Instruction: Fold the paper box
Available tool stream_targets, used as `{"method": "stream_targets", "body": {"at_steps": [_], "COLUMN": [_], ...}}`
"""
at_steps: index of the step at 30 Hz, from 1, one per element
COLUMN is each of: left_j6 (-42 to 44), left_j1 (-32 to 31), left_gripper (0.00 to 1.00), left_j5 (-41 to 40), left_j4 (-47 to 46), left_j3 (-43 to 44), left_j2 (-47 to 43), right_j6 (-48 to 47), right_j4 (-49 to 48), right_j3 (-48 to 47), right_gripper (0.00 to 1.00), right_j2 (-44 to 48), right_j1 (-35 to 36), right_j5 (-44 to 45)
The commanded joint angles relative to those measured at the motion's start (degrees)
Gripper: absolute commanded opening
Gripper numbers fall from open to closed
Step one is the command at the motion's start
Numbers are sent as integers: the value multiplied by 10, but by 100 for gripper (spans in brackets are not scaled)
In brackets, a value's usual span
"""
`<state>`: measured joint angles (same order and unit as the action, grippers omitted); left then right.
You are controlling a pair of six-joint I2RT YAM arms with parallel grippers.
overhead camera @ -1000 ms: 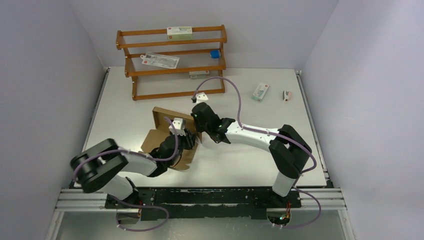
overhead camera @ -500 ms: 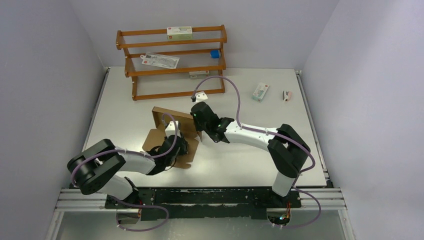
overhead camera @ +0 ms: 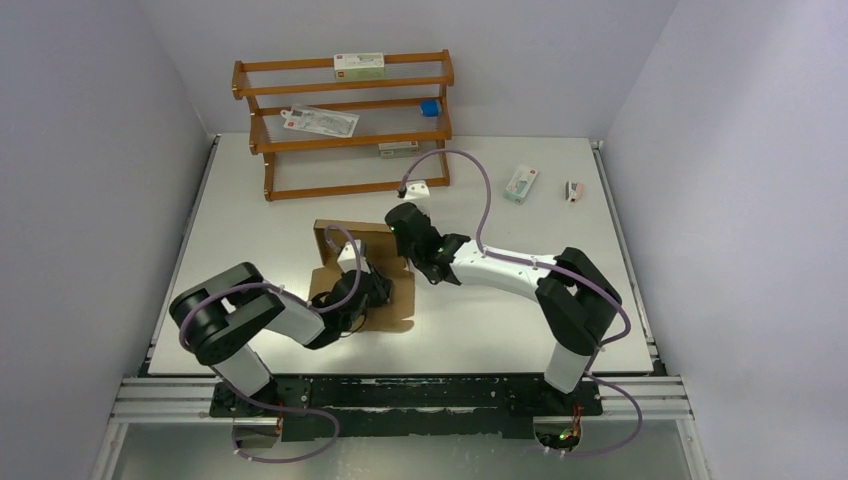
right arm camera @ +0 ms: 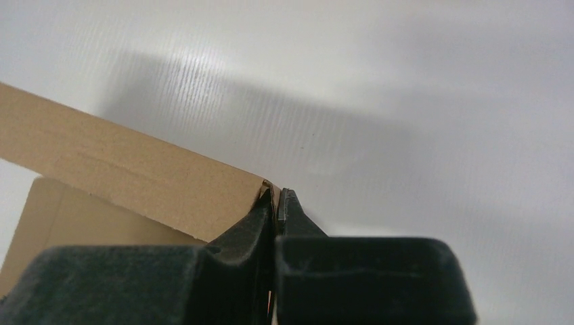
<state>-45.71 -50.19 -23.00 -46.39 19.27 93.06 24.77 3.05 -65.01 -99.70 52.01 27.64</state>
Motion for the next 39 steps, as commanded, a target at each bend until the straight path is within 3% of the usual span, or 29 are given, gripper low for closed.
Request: {"method": "stream_targets", "body": {"at_steps": [1, 14, 22, 26, 30, 39], "left_j6": [-32, 24, 70, 108, 138, 136], "left_j1": [-32, -53, -67, -84, -87, -87], "left_gripper": [21, 24, 39, 51, 56, 57], "left_j5": [63, 66, 78, 50, 22, -58], "left_j4": [8, -111, -227, -229, -214, -215], "left_j3": [12, 16, 2, 9, 30, 23], "left_j2": [46, 107, 138, 128, 132, 133], "right_j6": [66, 87, 97, 96, 98, 93], "right_j4": [8, -47, -45, -44, -44, -38], "right_j3": [7, 75, 85, 84, 85, 80], "right_gripper": [3, 5, 6, 6, 6, 6], "right_j2": [5, 21, 24, 24, 23, 26], "right_j1": [8, 8, 8, 8, 8, 8], "right_j5": [-3, 19, 29, 27, 21, 20]}}
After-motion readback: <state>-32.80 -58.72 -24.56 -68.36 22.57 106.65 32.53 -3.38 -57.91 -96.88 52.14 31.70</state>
